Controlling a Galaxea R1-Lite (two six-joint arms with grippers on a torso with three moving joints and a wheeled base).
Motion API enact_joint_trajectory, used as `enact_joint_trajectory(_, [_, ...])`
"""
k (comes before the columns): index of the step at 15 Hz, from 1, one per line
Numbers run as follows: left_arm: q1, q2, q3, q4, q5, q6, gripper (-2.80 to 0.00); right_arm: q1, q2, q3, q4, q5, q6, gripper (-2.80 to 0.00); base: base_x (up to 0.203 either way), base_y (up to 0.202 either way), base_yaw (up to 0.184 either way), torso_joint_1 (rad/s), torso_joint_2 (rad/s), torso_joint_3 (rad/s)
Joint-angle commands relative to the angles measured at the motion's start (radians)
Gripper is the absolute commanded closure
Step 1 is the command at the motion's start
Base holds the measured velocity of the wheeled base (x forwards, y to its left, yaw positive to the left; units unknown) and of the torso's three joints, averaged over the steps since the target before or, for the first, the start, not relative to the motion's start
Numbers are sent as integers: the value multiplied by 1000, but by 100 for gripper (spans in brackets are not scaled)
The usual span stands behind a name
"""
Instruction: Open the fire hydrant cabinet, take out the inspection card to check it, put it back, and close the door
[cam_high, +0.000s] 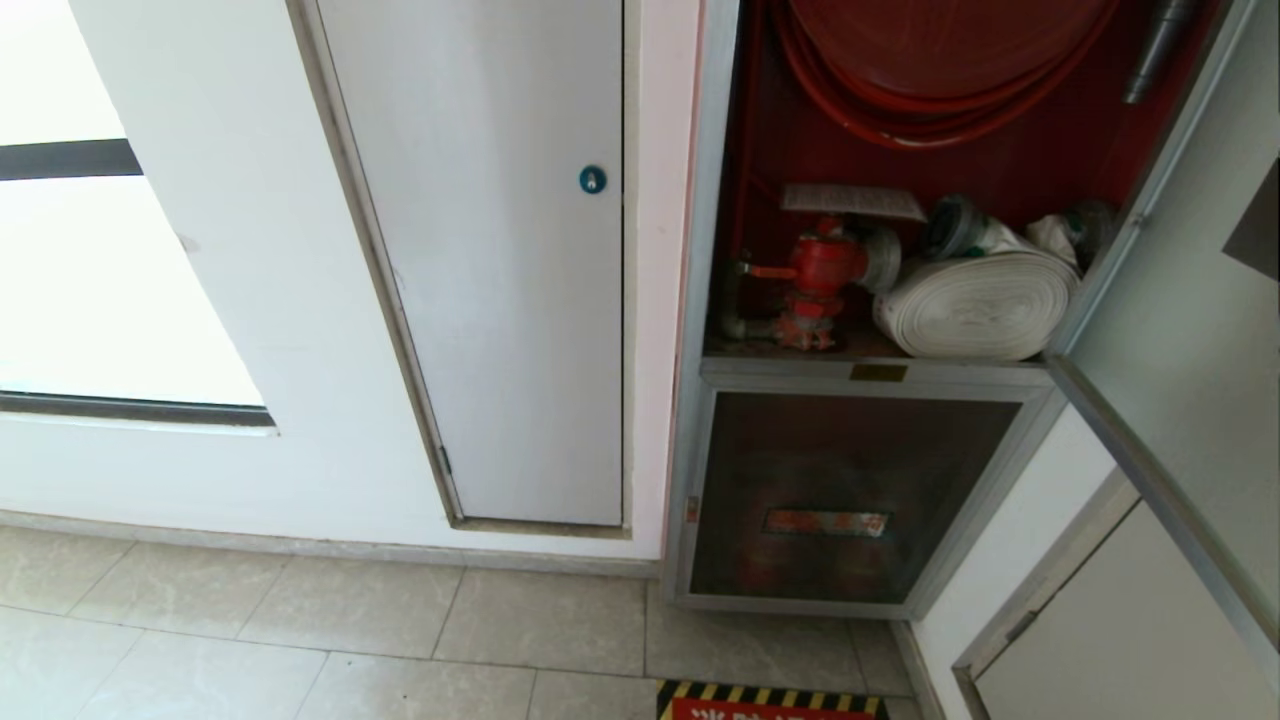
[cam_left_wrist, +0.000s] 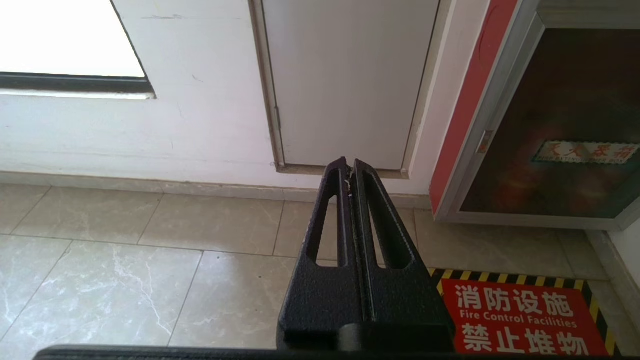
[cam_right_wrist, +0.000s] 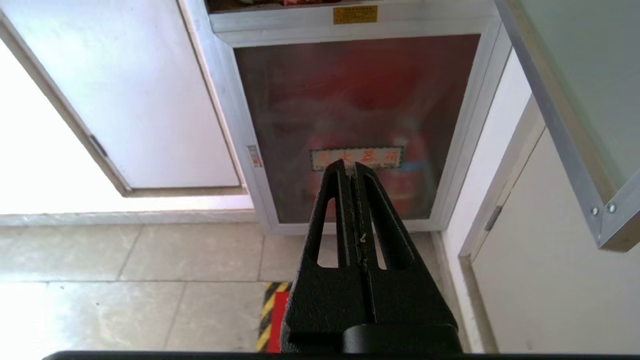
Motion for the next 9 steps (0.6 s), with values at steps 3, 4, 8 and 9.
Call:
enact_joint_trajectory(3, [0,1,0,0,1,-2,0,0,78,-159,37,-36,35,0,0,0,0,0,0,0])
enact_joint_trajectory(4, [0,1,0,0,0,0,0,0,125,-199,40,-55,37,0,0,0,0,0,0,0])
enact_joint_trajectory(8, [0,1,0,0,0,0,0,-2,304,-364,38,-190,38,0,0,0,0,0,0,0])
enact_joint_trajectory(9, [0,1,-1,0,1,-1,0,-3,350,-406,37,-238,38,0,0,0,0,0,0,0])
